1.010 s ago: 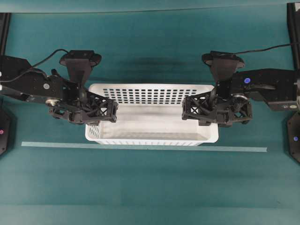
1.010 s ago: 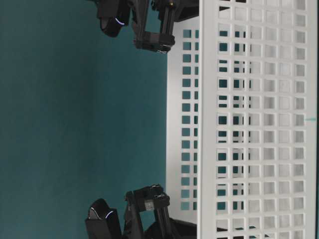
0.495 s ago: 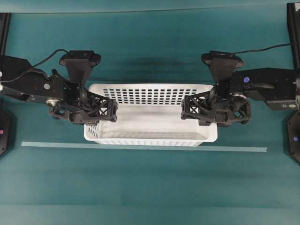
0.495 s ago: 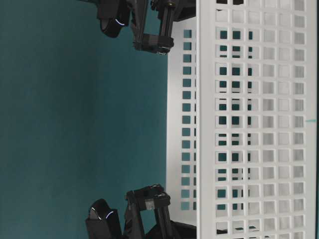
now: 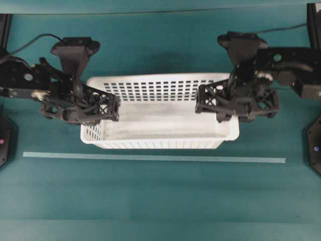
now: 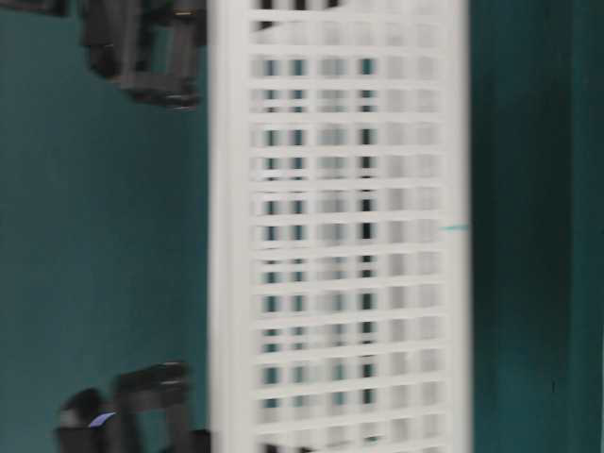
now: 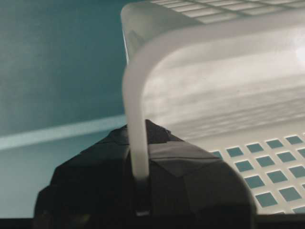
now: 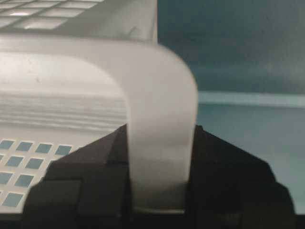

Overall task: Lift the white basket with both hands.
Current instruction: 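Lift the basket with both grippers and pull it back toward the robot, then move the held basket forward and lower it onto the table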

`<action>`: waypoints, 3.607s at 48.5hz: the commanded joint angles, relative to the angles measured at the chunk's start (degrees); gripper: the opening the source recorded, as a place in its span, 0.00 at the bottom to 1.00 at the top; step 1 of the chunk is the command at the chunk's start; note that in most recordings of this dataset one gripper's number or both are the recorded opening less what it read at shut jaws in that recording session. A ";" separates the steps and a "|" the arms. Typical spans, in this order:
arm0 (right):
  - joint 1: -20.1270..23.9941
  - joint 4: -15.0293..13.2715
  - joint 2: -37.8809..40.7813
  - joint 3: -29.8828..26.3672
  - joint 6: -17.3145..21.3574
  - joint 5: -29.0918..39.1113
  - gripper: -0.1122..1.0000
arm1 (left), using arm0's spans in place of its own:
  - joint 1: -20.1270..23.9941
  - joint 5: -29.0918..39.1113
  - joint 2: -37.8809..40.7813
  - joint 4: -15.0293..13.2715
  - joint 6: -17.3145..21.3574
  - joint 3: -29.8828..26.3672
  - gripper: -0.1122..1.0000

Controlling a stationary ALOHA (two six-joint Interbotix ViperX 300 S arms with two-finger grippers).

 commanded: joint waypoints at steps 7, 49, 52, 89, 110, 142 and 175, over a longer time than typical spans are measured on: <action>-0.09 0.18 0.09 -6.50 -2.55 6.77 0.28 | 0.79 8.53 -3.78 0.26 1.32 -7.73 0.07; -0.26 -1.23 -2.55 -26.72 -4.31 26.63 0.28 | 2.02 31.38 -1.76 0.35 9.23 -33.57 0.07; -0.26 -1.23 -2.46 -28.83 -4.31 28.56 0.28 | 2.02 34.01 -1.58 0.35 9.93 -35.42 0.07; 3.78 -9.14 5.01 -58.36 -5.27 51.15 0.28 | 1.85 57.74 10.81 0.35 17.05 -66.62 0.07; 3.78 -11.34 8.53 -62.49 -9.84 54.58 0.28 | 1.85 57.92 11.16 0.88 17.58 -67.32 0.07; 3.34 -13.01 7.56 -51.86 -11.95 51.50 0.28 | 1.32 54.76 9.84 0.88 17.49 -55.20 0.07; 2.29 -7.65 -4.75 -15.56 -7.12 20.57 0.28 | 0.79 33.13 0.70 0.88 12.04 -26.02 0.07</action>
